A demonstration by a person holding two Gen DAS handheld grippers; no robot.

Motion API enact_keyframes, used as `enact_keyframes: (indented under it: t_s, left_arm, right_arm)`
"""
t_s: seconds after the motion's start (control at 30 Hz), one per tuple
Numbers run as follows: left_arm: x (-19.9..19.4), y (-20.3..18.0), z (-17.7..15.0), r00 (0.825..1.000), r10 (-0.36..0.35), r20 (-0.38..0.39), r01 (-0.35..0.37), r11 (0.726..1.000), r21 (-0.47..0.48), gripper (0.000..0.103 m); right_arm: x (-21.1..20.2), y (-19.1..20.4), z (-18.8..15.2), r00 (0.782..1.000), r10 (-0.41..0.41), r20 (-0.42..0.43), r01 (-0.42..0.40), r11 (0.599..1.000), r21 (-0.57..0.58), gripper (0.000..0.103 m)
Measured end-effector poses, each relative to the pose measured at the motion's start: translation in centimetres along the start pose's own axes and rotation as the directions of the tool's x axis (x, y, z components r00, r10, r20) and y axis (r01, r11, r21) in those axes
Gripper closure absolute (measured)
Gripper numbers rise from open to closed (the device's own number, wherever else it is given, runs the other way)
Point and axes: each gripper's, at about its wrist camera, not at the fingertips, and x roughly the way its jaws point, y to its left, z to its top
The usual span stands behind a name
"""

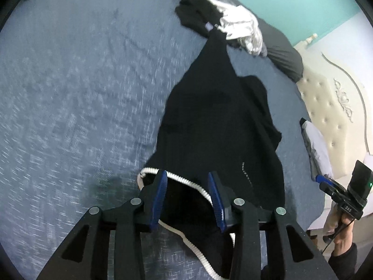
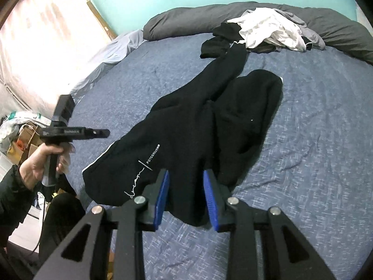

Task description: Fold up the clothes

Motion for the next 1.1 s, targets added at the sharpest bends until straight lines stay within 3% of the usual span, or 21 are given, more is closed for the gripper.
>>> enact_keyframes:
  t_s: [0.3, 0.47, 0.57, 0.67, 0.93, 0.97, 1.07, 1.1]
  left_arm:
    - [3.8, 2.1, -0.1, 0.997, -0.063, -0.049, 0.055, 0.988, -0.146, 0.062]
    - [4.6, 3.4, -0.2, 0.991, -0.132, -0.035, 0.118, 0.959, -0.257, 0.062]
    - [4.2, 3.6, -0.7, 0.991, -0.131, -0.032, 0.118, 0.959, -0.256, 0.061]
    - [3.9, 4.1, -1.2, 0.992, -0.122, -0.031, 0.11, 0.958, -0.266, 0.048]
    - [5.3, 4.7, 0.0, 0.994, -0.112, 0.018, 0.113, 0.95, -0.292, 0.048]
    - [5.4, 4.4, 0.2, 0.993, -0.112, 0.026, 0.114, 0.952, -0.284, 0.052]
    - [5.6, 3.8, 0.7, 0.994, -0.101, 0.051, 0.11, 0.96, -0.259, 0.096]
    - [5.6, 3.5, 1.0, 0.993, -0.096, 0.064, 0.109, 0.962, -0.249, 0.098]
  right_arm:
    - [0.5, -1.0, -0.4, 1.0, 0.009, 0.002, -0.009, 1.0, 0.019, 0.072]
    - [0.6, -2.0, -0.7, 1.0, 0.013, 0.007, -0.014, 0.999, 0.044, 0.072]
    - [0.4, -2.2, -0.8, 1.0, 0.015, 0.009, -0.015, 0.999, 0.044, 0.072]
    - [0.6, -2.1, -0.7, 1.0, 0.011, 0.008, -0.011, 0.999, 0.038, 0.072]
    - [0.6, -0.8, -0.4, 1.0, 0.012, 0.012, -0.012, 1.0, 0.001, 0.072]
    - [0.6, -0.6, -0.4, 1.0, 0.008, 0.01, -0.008, 1.0, -0.009, 0.072]
    - [0.6, -0.5, -0.4, 1.0, 0.003, 0.005, -0.003, 1.0, -0.017, 0.072]
    - [0.6, -0.6, -0.4, 1.0, 0.002, 0.004, -0.002, 1.0, -0.015, 0.072]
